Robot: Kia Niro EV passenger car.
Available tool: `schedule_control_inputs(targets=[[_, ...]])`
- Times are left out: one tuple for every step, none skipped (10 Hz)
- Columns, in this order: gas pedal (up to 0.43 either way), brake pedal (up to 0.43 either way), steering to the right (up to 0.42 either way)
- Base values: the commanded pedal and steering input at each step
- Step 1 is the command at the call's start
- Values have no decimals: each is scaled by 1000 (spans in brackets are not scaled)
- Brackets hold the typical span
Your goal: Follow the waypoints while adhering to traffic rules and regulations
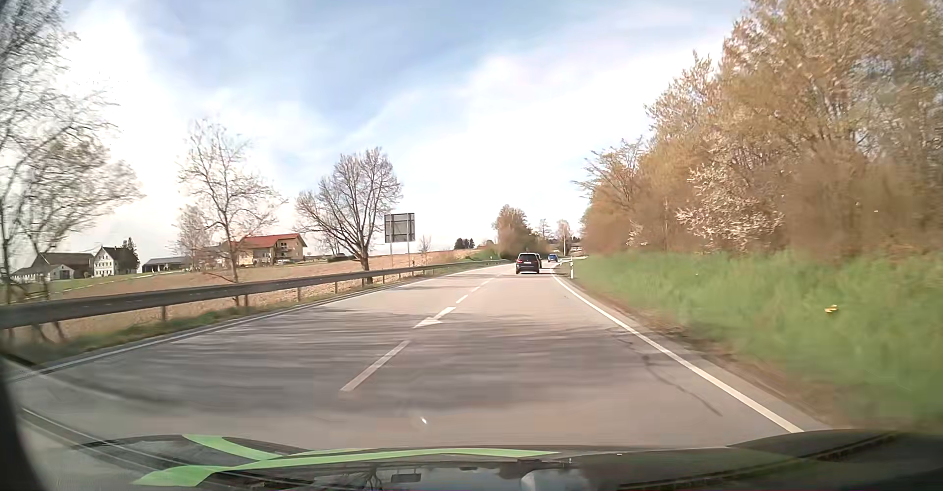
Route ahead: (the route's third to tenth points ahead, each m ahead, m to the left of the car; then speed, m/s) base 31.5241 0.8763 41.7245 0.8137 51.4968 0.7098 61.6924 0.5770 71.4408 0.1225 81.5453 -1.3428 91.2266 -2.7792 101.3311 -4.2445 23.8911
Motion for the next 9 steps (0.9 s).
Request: schedule_control_inputs(targets=[[209, 0, 6], [209, 0, 6], [209, 0, 6], [209, 0, 6], [209, 0, 6], [209, 0, 6], [209, 0, 6], [209, 0, 6], [220, 0, 6]])
